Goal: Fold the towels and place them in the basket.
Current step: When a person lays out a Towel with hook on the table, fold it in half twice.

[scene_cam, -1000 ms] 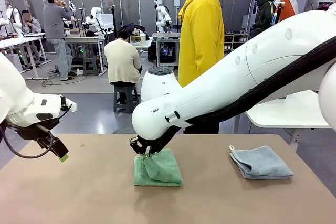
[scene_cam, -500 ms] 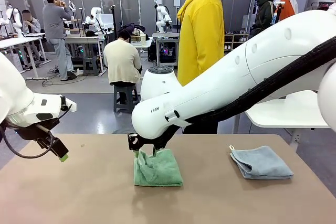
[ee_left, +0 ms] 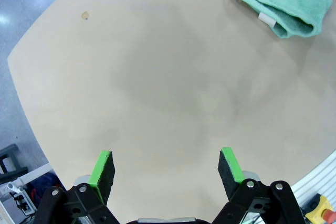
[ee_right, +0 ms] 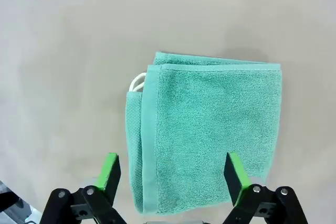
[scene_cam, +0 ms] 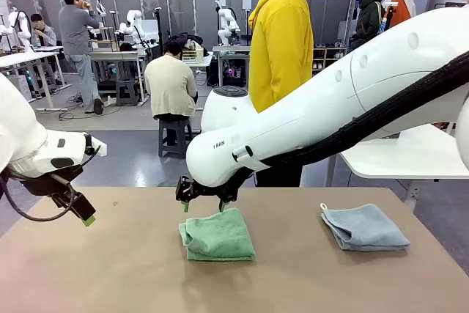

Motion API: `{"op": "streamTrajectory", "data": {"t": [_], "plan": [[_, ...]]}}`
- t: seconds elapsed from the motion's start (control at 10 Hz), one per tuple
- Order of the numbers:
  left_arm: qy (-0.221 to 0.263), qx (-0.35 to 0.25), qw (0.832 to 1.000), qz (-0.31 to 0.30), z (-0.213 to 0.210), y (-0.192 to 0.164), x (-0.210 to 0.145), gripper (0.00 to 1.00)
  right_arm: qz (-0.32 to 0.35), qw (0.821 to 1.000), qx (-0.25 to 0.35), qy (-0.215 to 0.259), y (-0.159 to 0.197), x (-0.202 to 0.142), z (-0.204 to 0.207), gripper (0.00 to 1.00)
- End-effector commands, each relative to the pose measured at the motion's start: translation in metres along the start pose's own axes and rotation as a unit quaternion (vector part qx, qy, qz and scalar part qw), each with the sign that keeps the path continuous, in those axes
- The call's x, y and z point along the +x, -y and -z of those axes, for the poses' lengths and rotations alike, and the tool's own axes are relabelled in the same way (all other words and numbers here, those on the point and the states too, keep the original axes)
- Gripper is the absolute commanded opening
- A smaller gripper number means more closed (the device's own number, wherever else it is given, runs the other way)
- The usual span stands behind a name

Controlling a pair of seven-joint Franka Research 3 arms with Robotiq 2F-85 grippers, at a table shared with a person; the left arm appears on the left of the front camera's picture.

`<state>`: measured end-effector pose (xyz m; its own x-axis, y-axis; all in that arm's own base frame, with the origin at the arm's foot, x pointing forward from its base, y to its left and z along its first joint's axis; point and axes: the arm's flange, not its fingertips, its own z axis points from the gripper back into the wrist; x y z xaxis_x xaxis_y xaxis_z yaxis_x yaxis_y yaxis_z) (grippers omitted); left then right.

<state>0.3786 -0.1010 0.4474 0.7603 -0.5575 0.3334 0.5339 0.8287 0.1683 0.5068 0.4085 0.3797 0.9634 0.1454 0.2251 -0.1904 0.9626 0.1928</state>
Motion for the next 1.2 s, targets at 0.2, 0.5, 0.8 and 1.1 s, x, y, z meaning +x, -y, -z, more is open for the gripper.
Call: {"op": "streamTrajectory", "data": {"t": [0.2, 0.5, 0.8, 1.1], "plan": [[-0.001, 0.005, 1.0, -0.001, -0.001, 0.001, 0.0, 1.0, 0.0, 1.0, 0.0, 0.0, 0.0, 0.0, 0.0, 1.0], [-0.001, 0.005, 1.0, -0.001, -0.001, 0.001, 0.0, 1.0, 0.0, 1.0, 0.0, 0.0, 0.0, 0.0, 0.0, 1.0], [-0.001, 0.005, 1.0, -0.001, -0.001, 0.001, 0.0, 1.0, 0.0, 1.0, 0.0, 0.0, 0.0, 0.0, 0.0, 1.0], [-0.001, 0.005, 1.0, -0.001, -0.001, 0.001, 0.0, 1.0, 0.0, 1.0, 0.0, 0.0, 0.0, 0.0, 0.0, 1.0]]}}
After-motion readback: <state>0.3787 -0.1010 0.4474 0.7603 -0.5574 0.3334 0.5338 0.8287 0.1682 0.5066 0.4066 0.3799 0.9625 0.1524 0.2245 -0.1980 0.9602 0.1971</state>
